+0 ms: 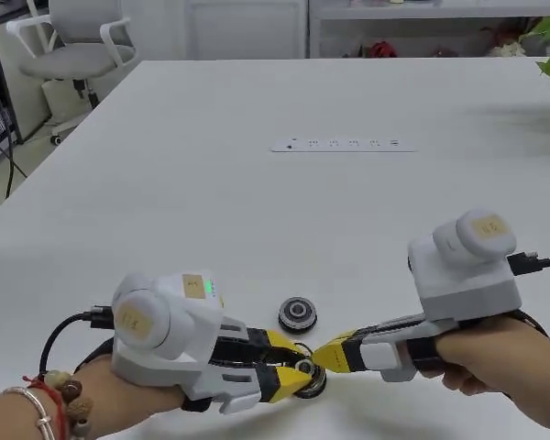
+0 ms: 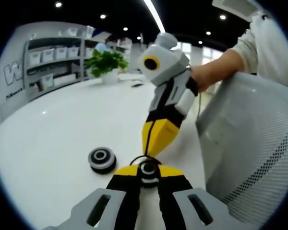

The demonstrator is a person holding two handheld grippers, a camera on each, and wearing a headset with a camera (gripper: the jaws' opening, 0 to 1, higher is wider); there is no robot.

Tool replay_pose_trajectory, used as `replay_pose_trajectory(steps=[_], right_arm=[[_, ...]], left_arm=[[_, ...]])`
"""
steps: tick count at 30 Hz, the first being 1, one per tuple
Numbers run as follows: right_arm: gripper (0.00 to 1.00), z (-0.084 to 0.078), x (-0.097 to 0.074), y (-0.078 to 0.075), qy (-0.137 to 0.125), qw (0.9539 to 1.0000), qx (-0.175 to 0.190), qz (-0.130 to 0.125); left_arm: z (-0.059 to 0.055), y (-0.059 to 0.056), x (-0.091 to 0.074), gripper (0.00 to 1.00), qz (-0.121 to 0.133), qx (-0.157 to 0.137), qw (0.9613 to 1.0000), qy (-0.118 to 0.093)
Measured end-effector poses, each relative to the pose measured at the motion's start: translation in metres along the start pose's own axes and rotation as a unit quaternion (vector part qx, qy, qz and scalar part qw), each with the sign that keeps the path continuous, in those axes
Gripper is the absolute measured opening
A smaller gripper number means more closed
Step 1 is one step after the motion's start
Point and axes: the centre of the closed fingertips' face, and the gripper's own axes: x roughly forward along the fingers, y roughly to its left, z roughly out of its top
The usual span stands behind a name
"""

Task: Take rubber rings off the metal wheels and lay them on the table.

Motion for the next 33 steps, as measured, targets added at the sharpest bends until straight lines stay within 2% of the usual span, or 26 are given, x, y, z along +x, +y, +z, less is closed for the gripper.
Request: replay_pose_trajectory(steps=[13, 24, 30, 33], right_arm=[[0.00, 0.000, 0.000, -0.001, 0.003, 1.0000, -0.003, 0.000], [0.00, 0.001, -0.003, -0.002, 0.003, 0.9999, -0.009, -0.007], [0.00, 0.001, -0.004, -0.003, 0.003, 0.9999, -0.008, -0.009], [0.00, 0.005, -0.008, -0.005, -0.004, 0.9999, -0.008, -0.012]], left_arm=[[0.000, -0.003, -0.001, 0.16, -0.009, -0.005, 0.9999, 0.013], [0.000, -0.003, -0.003, 0.16, -0.010, 0.020, 0.9991, 0.035], [0.013, 0.002, -0.010, 0.16, -0.002, 0.018, 0.9996, 0.023], [0.021, 0.006, -0.015, 0.20, 0.007, 0.025, 0.9995, 0.015]])
